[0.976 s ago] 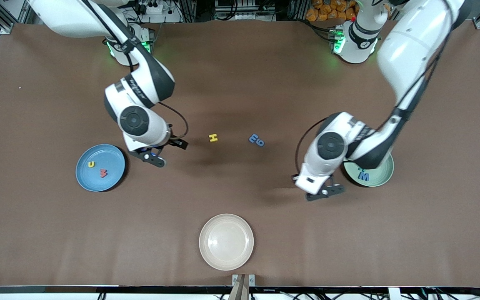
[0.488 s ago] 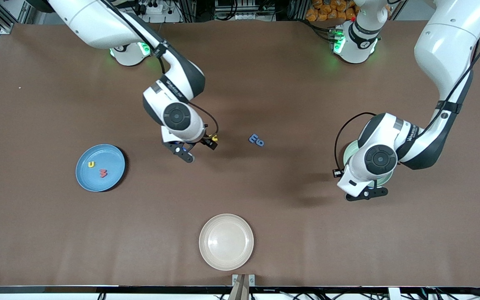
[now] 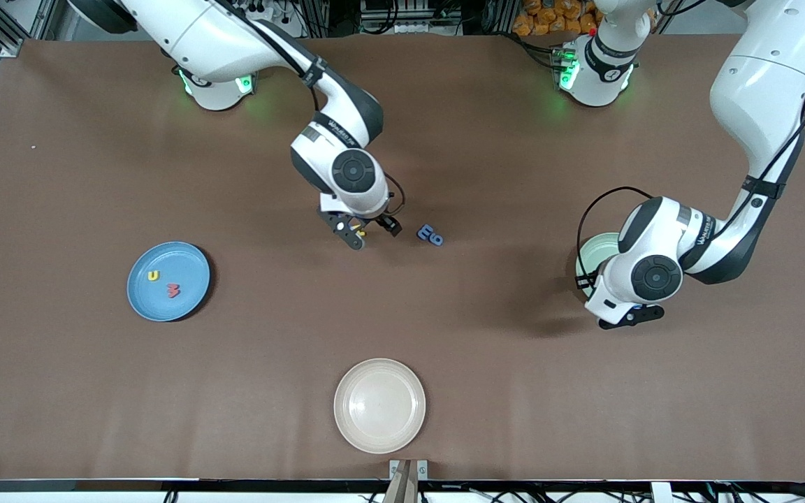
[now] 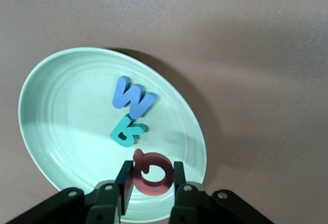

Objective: Sort upper and lower case letters into plates

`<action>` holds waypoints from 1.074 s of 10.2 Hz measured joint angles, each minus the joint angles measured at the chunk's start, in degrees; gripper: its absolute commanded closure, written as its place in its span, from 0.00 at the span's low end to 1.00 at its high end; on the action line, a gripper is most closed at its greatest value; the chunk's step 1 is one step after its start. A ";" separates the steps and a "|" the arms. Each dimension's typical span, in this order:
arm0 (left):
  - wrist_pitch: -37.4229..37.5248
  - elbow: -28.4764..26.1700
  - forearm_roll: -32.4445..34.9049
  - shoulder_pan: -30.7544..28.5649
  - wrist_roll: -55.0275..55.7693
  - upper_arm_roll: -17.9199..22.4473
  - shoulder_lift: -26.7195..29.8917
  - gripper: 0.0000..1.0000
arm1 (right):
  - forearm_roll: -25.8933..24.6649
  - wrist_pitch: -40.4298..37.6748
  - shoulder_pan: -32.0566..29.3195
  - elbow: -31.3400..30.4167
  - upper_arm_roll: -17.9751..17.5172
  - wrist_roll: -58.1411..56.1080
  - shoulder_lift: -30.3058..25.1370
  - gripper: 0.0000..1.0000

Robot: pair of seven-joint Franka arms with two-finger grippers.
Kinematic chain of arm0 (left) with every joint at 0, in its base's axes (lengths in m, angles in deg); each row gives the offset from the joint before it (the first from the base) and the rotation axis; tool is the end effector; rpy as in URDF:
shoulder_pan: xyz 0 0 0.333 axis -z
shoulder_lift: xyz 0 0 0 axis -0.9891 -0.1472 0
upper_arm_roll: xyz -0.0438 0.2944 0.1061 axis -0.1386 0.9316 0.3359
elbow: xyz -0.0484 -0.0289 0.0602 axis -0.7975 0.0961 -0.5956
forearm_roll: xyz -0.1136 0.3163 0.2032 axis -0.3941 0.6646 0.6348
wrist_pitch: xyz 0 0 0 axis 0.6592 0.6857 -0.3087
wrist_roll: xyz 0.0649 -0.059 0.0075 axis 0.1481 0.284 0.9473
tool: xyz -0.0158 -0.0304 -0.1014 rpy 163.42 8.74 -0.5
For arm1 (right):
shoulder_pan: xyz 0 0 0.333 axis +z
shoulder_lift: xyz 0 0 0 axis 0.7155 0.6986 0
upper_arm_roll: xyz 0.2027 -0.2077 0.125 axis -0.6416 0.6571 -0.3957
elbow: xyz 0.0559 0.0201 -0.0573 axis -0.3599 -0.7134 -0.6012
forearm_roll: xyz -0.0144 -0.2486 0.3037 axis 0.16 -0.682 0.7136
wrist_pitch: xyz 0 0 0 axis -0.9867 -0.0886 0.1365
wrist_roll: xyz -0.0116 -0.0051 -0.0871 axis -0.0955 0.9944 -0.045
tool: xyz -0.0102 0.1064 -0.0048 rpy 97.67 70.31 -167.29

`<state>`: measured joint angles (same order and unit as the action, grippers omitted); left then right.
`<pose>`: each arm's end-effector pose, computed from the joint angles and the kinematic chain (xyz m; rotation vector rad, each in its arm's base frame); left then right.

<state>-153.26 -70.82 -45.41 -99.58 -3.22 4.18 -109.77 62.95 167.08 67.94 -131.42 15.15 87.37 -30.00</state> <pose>0.6201 -0.1218 0.2214 -2.9105 -0.2939 0.3818 0.4648 0.4667 0.2393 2.7686 -1.2933 -0.2959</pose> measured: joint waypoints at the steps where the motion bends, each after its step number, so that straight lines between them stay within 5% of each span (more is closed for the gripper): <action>1: 0.00 -0.14 0.00 0.02 0.00 -0.07 0.00 1.00 | -0.07 1.30 1.87 0.49 1.25 2.76 0.36 0.00; 6: 0.00 -1.12 0.00 -1.24 -1.40 0.01 -0.17 1.00 | -0.13 5.65 11.97 5.51 8.45 14.74 5.49 0.00; 7: 0.00 -1.22 0.00 -1.77 -1.72 0.02 -0.32 0.86 | -0.13 5.65 13.50 7.06 10.00 17.00 6.83 0.00; 8: 0.00 -1.24 0.00 -2.09 -2.00 0.02 -0.56 0.10 | -0.14 5.64 14.87 8.43 11.43 19.06 8.04 0.00; 9: -0.04 -1.25 0.00 -2.14 -2.10 0.01 -0.83 0.00 | -0.14 5.64 15.78 9.61 12.38 21.02 8.98 0.00; 11: -0.10 -1.17 0.00 -2.07 -2.16 -0.12 -1.00 0.00 | -0.25 5.53 16.24 11.27 12.82 22.95 10.06 0.00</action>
<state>-153.36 -71.99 -45.41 -101.65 -5.38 4.06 -110.77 62.70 172.61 84.18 -120.15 27.97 110.32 -19.94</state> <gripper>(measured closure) 0.388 0.000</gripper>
